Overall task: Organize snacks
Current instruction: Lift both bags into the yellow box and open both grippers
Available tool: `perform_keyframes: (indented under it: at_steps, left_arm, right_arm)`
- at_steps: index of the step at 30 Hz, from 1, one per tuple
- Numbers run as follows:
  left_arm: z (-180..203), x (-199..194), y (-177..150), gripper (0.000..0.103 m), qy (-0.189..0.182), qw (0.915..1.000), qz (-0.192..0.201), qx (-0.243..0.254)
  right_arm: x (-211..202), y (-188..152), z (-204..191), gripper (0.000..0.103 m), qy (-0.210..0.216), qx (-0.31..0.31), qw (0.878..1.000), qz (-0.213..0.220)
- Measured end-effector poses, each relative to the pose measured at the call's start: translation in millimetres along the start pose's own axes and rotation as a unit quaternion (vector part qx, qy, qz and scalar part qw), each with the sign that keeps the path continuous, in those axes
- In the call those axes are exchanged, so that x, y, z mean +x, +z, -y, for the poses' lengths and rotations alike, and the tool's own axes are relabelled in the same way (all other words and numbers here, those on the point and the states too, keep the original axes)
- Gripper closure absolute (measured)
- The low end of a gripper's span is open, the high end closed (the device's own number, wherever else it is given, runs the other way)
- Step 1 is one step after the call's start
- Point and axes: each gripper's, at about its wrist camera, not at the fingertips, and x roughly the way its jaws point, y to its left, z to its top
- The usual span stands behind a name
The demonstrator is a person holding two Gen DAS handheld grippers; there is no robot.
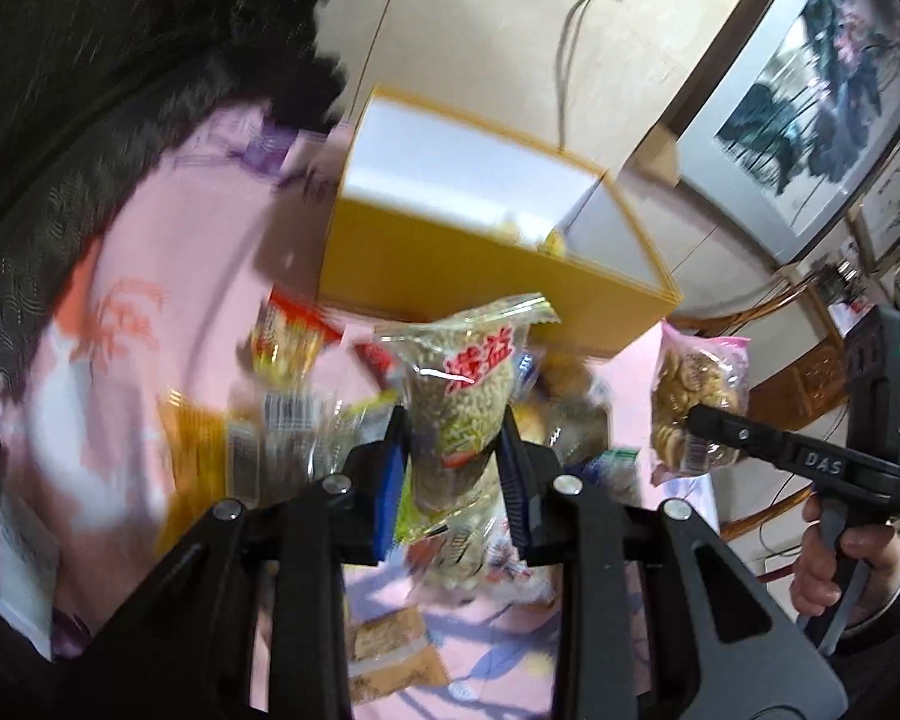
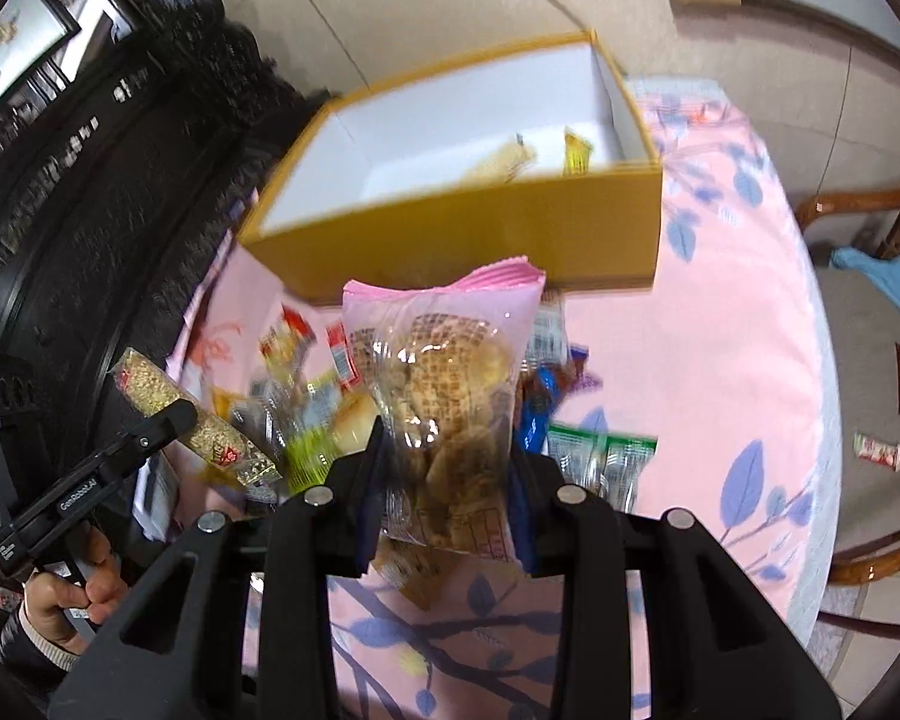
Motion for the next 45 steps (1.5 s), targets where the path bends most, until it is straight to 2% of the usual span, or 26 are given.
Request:
perform_keyframes:
  at_steps: [9,12,17,21,28,29,30,31,32,33,34,36,38,41,45]
  left_arm:
    - [39.2,-26.5,62.7,0.074,-0.037,0.9963,0.066,0.042]
    - [51.6,-27.8,96.0,0.074,-0.05,0.9935,0.087,0.054]
    - [78.2,-20.5,162.0,0.074,-0.047,0.9874,0.127,0.082]
    - [91.8,-5.0,195.5,0.074,-0.038,0.9853,0.137,0.094]
    - [97.7,29.6,226.3,0.074,-0.014,0.9873,0.124,0.098]
    - [96.7,33.8,227.8,0.068,-0.006,0.9881,0.119,0.097]
    - [95.9,37.6,228.5,0.026,0.007,0.9889,0.115,0.094]
    - [96.1,38.6,229.6,0.003,0.04,0.9884,0.12,0.085]
    - [96.7,37.2,228.7,0.002,0.065,0.9855,0.135,0.08]
    - [97.0,36.0,227.2,0.002,0.088,0.9819,0.149,0.077]
    - [96.7,35.4,226.1,0.002,0.099,0.9793,0.158,0.079]
    - [96.7,31.7,220.7,0.002,0.098,0.9744,0.184,0.085]
    - [97.4,29.6,218.3,0.002,0.099,0.9723,0.19,0.092]
    - [95.7,26.8,217.3,0.002,0.09,0.9756,0.18,0.088]
    - [89.7,16.4,210.0,0.002,0.082,0.9795,0.17,0.071]
  right_arm:
    - [-33.7,48.8,-15.7,0.068,0.011,-0.02,0.997,0.071]
    - [-42.7,73.4,-21.7,0.068,0.009,-0.033,0.995,0.096]
    - [-50.7,123.7,-30.2,0.068,0.003,-0.05,0.99,0.133]
    - [-46.4,163.5,-33.2,0.068,-0.011,-0.063,0.987,0.149]
    - [-29.0,193.2,-30.7,0.067,-0.023,-0.064,0.986,0.151]
    - [-26.2,195.8,-29.1,0.066,-0.023,-0.06,0.986,0.152]
    - [-24.4,197.6,-26.6,0.046,-0.031,-0.051,0.986,0.157]
    - [-25.8,198.0,-25.2,0.028,-0.05,-0.038,0.983,0.172]
    - [-28.7,197.3,-25.4,0.001,-0.067,-0.026,0.979,0.19]
    - [-33.8,194.9,-24.3,0.001,-0.074,-0.012,0.972,0.221]
    - [-35.0,195.5,-24.3,0.001,-0.079,-0.012,0.97,0.229]
    - [-31.4,199.3,-27.9,0.001,-0.086,-0.038,0.973,0.209]
    - [-26.4,200.9,-31.9,0.001,-0.086,-0.068,0.977,0.184]
    - [-28.8,197.1,-33.3,0.001,-0.093,-0.076,0.974,0.19]
    - [-34.7,183.4,-32.6,0.001,-0.074,-0.08,0.976,0.187]
